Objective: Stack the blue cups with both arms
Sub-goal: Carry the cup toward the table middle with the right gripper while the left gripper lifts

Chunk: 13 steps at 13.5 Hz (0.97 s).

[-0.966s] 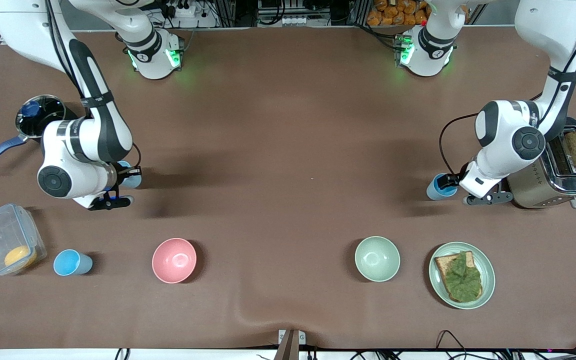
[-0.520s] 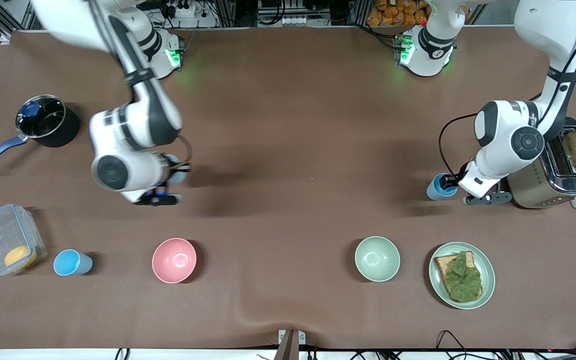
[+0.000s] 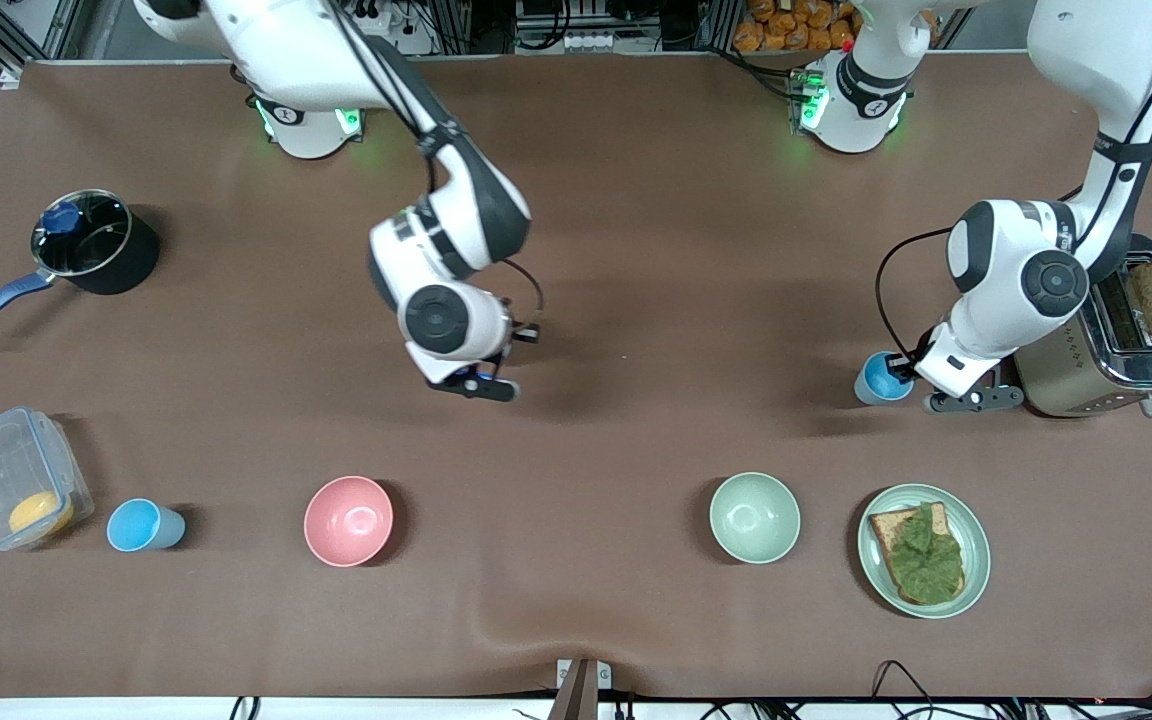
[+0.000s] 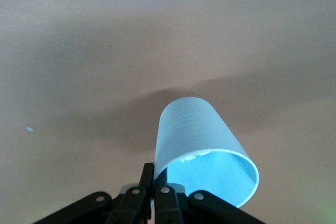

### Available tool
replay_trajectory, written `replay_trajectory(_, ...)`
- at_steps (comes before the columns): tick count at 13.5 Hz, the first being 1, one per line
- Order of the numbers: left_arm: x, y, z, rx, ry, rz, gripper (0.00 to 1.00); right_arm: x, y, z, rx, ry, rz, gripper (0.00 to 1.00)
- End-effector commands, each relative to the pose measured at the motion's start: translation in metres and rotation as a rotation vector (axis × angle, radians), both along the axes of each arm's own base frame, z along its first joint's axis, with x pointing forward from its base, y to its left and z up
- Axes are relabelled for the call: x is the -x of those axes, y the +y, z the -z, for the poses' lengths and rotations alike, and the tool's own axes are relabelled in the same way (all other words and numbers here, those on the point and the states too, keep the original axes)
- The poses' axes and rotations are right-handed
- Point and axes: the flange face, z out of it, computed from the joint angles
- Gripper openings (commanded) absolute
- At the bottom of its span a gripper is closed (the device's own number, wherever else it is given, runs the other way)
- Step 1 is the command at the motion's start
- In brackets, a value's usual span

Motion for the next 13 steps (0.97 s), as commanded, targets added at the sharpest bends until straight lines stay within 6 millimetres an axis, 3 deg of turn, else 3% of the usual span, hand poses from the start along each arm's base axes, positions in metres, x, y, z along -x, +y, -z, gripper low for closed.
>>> replay_trajectory(1,-0.005,-0.004,-0.041,0.002,-0.071,0.005,0.00,0.000,0.030,0.011,-0.040,-0.031,0.047,0.00)
replay_trajectory(5,-0.014,-0.026,-0.094,0.008,-0.133,0.039,0.00,0.006,0.044,0.024,-0.062,-0.038,0.058,0.00)
replay_trajectory(6,-0.019,-0.031,-0.112,0.006,-0.121,0.045,0.00,0.007,0.045,0.025,-0.060,-0.036,0.059,0.16)
replay_trajectory(7,-0.027,-0.038,-0.132,0.006,-0.104,0.052,0.00,0.007,0.045,0.024,-0.061,-0.036,0.057,0.76)
replay_trajectory(8,-0.034,-0.045,-0.152,0.010,-0.087,0.057,0.00,0.008,0.046,0.023,-0.057,-0.042,0.047,1.00)
replay_trajectory(11,-0.042,-0.066,-0.194,0.080,-0.037,0.032,0.00,0.007,0.059,0.000,-0.086,-0.069,0.031,1.00)
replay_trajectory(13,-0.042,-0.093,-0.212,0.093,-0.025,0.006,0.00,0.001,0.057,-0.022,-0.103,-0.090,0.030,1.00)
